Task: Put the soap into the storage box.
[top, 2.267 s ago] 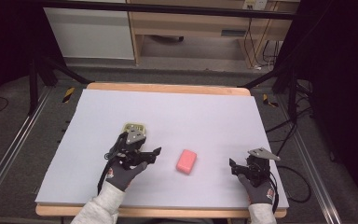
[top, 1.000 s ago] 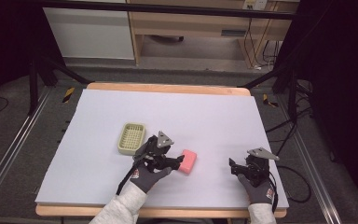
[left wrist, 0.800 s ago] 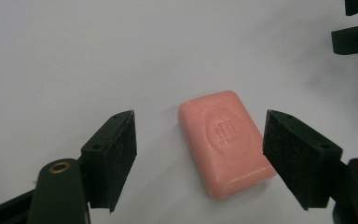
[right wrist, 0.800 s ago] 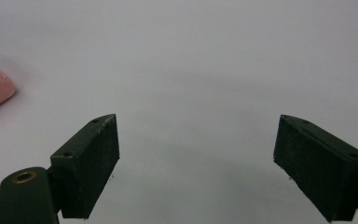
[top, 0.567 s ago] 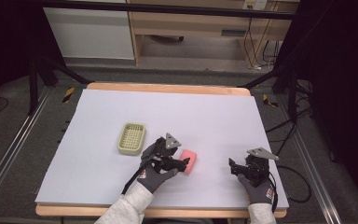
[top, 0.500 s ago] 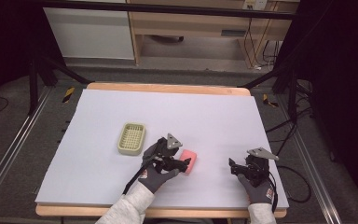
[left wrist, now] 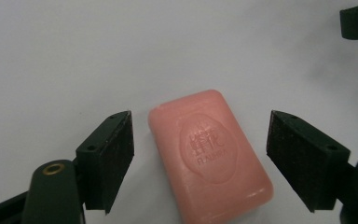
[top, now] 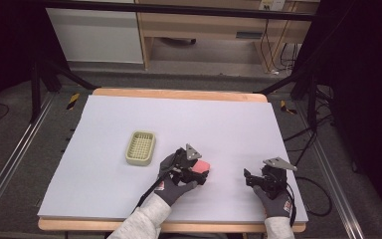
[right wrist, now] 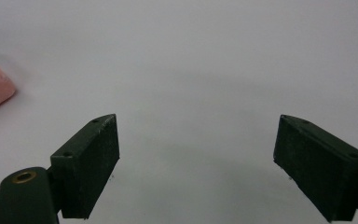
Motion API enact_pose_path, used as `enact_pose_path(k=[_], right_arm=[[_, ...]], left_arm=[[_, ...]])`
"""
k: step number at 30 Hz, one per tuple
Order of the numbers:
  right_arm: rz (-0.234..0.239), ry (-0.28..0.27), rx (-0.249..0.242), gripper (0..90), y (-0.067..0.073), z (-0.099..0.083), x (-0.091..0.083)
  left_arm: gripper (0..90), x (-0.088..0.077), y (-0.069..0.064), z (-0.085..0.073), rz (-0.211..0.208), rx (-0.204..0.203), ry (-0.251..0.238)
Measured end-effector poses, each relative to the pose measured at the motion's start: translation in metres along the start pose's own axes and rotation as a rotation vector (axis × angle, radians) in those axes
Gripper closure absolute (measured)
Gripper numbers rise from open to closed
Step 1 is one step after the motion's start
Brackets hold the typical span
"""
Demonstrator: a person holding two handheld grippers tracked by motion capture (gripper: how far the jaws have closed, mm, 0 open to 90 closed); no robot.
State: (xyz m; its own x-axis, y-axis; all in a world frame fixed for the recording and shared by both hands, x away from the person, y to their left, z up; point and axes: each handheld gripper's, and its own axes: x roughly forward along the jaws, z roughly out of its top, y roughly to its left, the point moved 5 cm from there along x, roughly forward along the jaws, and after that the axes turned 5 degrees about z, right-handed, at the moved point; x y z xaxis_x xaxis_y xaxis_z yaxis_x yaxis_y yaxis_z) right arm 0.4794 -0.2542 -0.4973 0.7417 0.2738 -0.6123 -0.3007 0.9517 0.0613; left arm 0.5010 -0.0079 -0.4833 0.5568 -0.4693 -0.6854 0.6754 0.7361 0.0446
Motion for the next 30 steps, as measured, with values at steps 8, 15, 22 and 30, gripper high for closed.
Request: enact_pose_path(k=[8,15,22,30], right_arm=[[0.004,0.004,-0.001,14.4,0.000,0.000,0.000],[0.005,0.007,0.002,14.4,0.000,0.000,0.001],[0.009,0.014,0.006,14.3,0.001,-0.001,0.002],[0.014,0.017,0.001,14.3,0.002,-0.001,0.002]], left_arm=[[23.1,0.014,-0.007,-0.002,0.006,0.004,0.033],[25.5,0.020,-0.007,-0.004,0.021,0.004,0.047],[26.6,0.021,-0.005,-0.006,0.018,-0.005,0.056],[27.2,0.025,-0.005,-0.012,0.011,-0.013,0.074]])
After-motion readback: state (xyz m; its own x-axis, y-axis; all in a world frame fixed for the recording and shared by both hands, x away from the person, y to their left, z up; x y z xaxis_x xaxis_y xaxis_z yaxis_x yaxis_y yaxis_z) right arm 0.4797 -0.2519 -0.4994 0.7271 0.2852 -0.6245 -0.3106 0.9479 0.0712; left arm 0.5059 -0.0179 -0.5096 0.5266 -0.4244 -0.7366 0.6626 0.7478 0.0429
